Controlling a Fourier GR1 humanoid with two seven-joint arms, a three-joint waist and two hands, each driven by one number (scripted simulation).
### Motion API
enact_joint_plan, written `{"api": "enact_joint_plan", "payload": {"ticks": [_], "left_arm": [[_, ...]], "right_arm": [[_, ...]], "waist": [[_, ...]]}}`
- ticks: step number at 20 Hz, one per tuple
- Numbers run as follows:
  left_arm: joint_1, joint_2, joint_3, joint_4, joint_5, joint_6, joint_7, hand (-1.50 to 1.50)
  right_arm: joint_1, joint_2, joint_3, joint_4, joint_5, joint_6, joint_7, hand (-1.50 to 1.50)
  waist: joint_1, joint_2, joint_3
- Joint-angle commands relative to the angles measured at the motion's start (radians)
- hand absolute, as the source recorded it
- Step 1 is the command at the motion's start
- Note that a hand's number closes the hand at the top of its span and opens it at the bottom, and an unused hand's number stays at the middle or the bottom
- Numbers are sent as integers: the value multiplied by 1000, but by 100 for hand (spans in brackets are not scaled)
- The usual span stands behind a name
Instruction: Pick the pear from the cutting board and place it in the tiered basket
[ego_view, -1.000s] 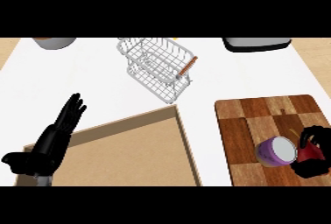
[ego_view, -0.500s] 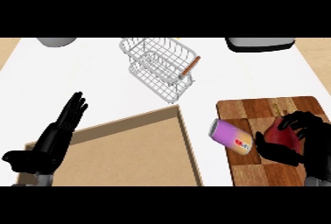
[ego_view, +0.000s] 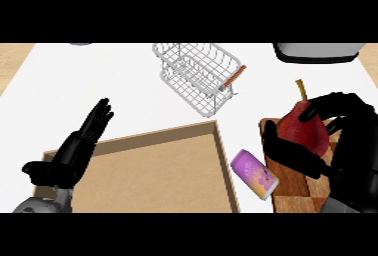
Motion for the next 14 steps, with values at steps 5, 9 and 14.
{"api": "enact_joint_plan", "payload": {"ticks": [5,9,14], "left_arm": [[-48,-49,-19,135,4,-22,5,0],[-26,-69,-62,84,-7,-7,31,0],[-60,-71,-55,140,-18,-21,7,0]], "right_arm": [[-425,124,-96,223,23,166,238,150],[-593,126,-209,441,19,94,218,150],[-726,126,-293,686,-50,42,155,150]], "waist": [[15,21,-14],[47,25,-12],[44,31,-11]]}}
